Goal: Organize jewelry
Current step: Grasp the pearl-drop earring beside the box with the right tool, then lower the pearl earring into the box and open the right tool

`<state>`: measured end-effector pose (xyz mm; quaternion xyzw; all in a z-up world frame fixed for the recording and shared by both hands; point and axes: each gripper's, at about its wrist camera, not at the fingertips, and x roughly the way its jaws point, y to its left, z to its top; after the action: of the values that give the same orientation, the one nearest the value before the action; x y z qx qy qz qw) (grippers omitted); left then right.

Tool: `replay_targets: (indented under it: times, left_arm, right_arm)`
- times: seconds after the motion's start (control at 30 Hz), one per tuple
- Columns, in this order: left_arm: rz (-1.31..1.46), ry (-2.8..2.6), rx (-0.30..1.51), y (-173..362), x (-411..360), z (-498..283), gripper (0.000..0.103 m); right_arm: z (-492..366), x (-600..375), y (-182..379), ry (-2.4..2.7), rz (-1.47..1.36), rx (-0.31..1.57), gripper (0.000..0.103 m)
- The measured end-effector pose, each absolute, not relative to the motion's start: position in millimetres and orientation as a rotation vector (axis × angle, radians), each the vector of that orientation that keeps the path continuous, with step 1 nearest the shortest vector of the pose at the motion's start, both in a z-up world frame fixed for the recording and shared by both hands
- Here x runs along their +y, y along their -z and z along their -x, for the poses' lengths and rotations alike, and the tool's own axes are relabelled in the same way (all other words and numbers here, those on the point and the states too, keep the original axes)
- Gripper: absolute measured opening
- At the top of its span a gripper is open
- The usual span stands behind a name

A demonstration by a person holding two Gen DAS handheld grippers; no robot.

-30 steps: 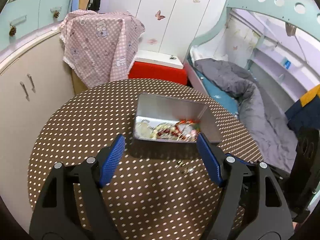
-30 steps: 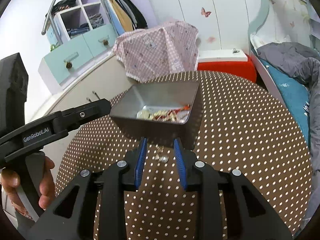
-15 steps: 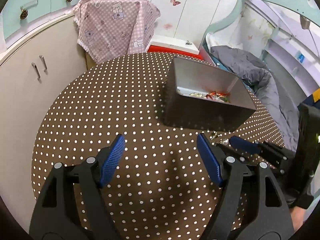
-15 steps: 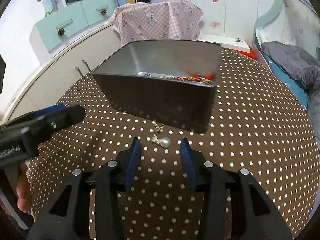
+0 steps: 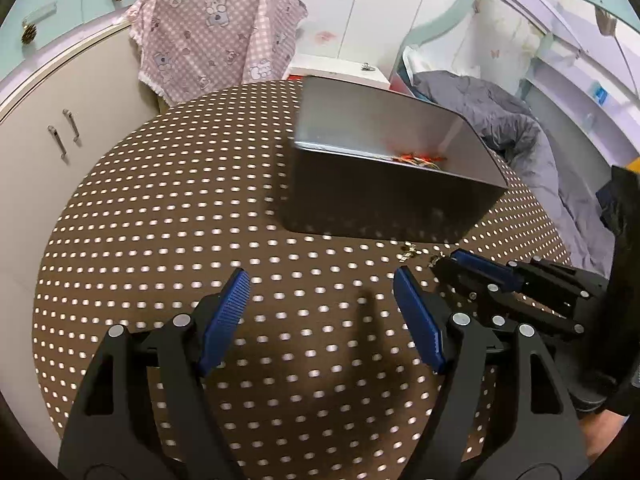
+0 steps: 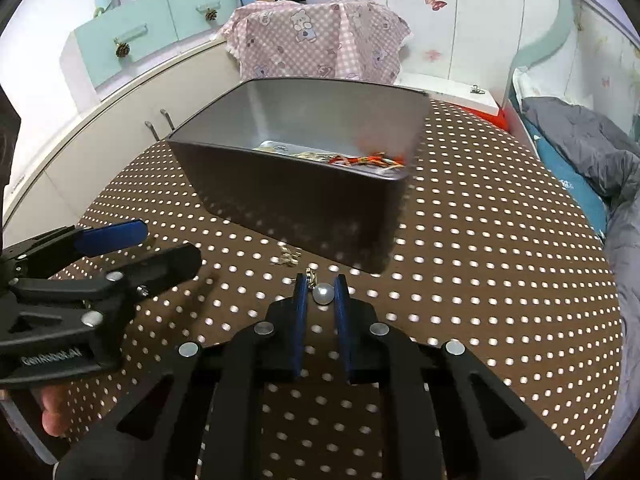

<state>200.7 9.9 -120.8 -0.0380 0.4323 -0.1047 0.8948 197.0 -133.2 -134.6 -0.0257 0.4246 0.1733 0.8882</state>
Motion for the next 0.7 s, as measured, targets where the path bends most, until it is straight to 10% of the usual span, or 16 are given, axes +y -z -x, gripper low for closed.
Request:
replay_targets:
  times: [0.4,0.7]
  left_arm:
    - [-0.016,0.215,0.876,128,-44,-209,0.073]
    - [-0.126,0.211,0.88,133,-65,-214,0.032]
  right_arm:
    - [-190,-196,133,-0.353,-0.106,0.882,0.012]
    - [-188,-198,133,-0.381,-0.123,0.89,0.012]
